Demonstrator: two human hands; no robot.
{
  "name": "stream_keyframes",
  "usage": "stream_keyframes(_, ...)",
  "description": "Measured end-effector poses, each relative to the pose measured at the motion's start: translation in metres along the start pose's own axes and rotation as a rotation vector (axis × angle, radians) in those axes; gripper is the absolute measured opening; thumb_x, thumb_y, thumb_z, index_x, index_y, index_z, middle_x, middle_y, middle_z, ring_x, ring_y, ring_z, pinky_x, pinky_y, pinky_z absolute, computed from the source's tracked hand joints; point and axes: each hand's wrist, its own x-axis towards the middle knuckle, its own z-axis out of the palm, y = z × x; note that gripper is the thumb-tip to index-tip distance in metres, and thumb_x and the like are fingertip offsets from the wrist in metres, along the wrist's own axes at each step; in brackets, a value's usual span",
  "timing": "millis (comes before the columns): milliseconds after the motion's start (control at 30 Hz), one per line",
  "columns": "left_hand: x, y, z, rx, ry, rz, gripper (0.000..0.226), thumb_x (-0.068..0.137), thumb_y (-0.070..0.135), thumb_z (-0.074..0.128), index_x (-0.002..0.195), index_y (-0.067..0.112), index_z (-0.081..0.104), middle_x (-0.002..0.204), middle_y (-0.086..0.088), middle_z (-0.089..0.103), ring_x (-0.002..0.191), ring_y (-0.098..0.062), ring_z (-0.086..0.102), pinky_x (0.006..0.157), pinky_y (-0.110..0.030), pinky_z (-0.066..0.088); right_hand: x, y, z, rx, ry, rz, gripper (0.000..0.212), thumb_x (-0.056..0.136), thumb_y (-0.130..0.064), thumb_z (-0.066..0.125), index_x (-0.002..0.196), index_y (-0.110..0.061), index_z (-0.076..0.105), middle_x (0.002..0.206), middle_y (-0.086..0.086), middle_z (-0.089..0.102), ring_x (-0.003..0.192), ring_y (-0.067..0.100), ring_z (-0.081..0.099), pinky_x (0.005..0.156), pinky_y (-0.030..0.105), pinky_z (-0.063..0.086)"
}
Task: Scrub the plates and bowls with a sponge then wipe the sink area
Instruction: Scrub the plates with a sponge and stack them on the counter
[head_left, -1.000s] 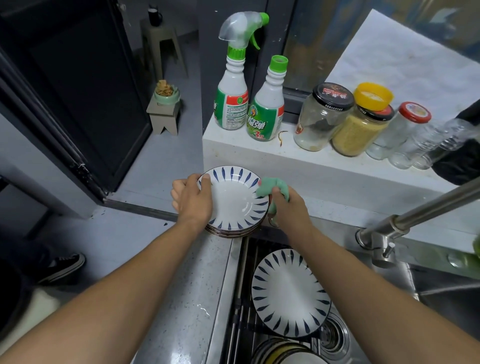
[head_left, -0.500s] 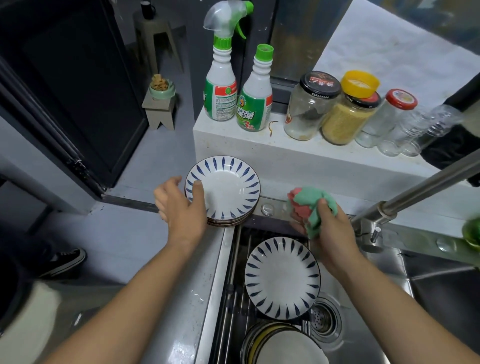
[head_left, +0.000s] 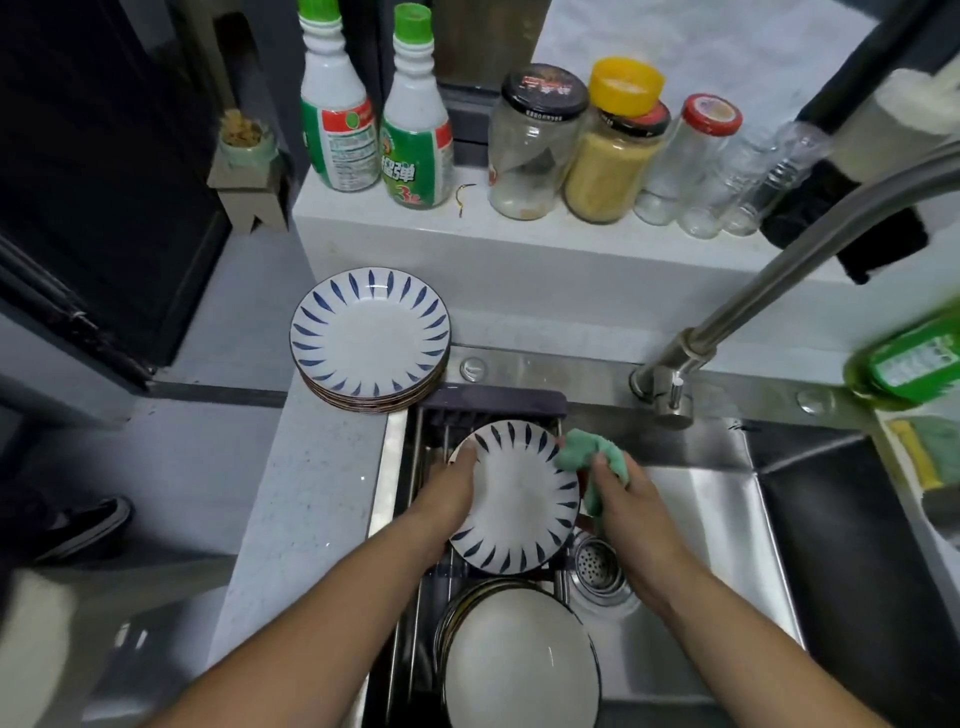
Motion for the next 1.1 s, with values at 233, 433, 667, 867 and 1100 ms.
stream_keyframes(233, -0.029, 0.014, 0.009, -0.185, 0.002, -0.025, 0.104, 0.06, 0.093, 0.049, 0.143, 0.03, 0.055, 0.129, -0.008, 0.068, 0.113, -0.033, 0.067, 0.099, -0.052, 0.055, -0.001, 0.0, 0.01, -0.079, 0.009, -0.062, 0.027, 0.105, -0.033, 0.047, 0.125, -0.031, 0.064, 0.102, -0.001, 0.075, 0.092, 0.021, 0.069, 0.081, 0.038, 0.057)
stream_keyframes(433, -0.044, 0.024, 0.006, -0.252, 0.063, 0.023, 0.066, 0.092, 0.07, 0.049, 0.136, 0.022, 0.059, 0.118, -0.009, 0.073, 0.103, -0.03, 0.073, 0.082, -0.041, 0.06, -0.009, -0.009, 0.013, -0.106, 0.021, -0.07, 0.03, 0.106, -0.029, 0.046, 0.131, -0.037, 0.059, 0.101, -0.005, 0.068, 0.077, 0.007, 0.055, 0.061, 0.016, 0.044)
stream_keyframes(667, -0.083, 0.061, 0.001, -0.213, 0.059, 0.204, 0.034, 0.102, 0.037, 0.053, 0.117, 0.011, 0.069, 0.106, -0.011, 0.078, 0.091, -0.025, 0.076, 0.064, -0.027, 0.059, -0.01, -0.034, -0.011, 0.022, 0.053, -0.065, 0.028, 0.107, -0.024, 0.044, 0.123, -0.029, 0.066, 0.084, -0.01, 0.074, 0.058, 0.001, 0.052, 0.049, 0.018, 0.039)
stream_keyframes(867, -0.124, 0.082, 0.0, -0.211, -0.012, 0.314, 0.023, 0.103, 0.023, 0.056, 0.094, 0.012, 0.074, 0.096, -0.006, 0.079, 0.088, -0.025, 0.075, 0.083, -0.035, 0.057, -0.036, -0.059, -0.034, 0.198, 0.055, -0.05, 0.027, 0.108, -0.022, 0.042, 0.113, -0.025, 0.068, 0.062, -0.009, 0.064, 0.042, 0.001, 0.05, 0.052, 0.023, 0.046)
stream_keyframes(1100, -0.167, 0.072, 0.017, -0.114, -0.138, 0.397, 0.03, 0.105, 0.053, 0.045, 0.118, 0.039, 0.069, 0.123, 0.004, 0.074, 0.122, -0.024, 0.067, 0.101, -0.05, 0.051, -0.067, -0.063, -0.068, 0.306, 0.075, -0.021, 0.03, 0.105, -0.028, 0.048, 0.094, -0.031, 0.075, 0.084, 0.015, 0.06, 0.075, 0.028, 0.048, 0.083, 0.056, 0.048)
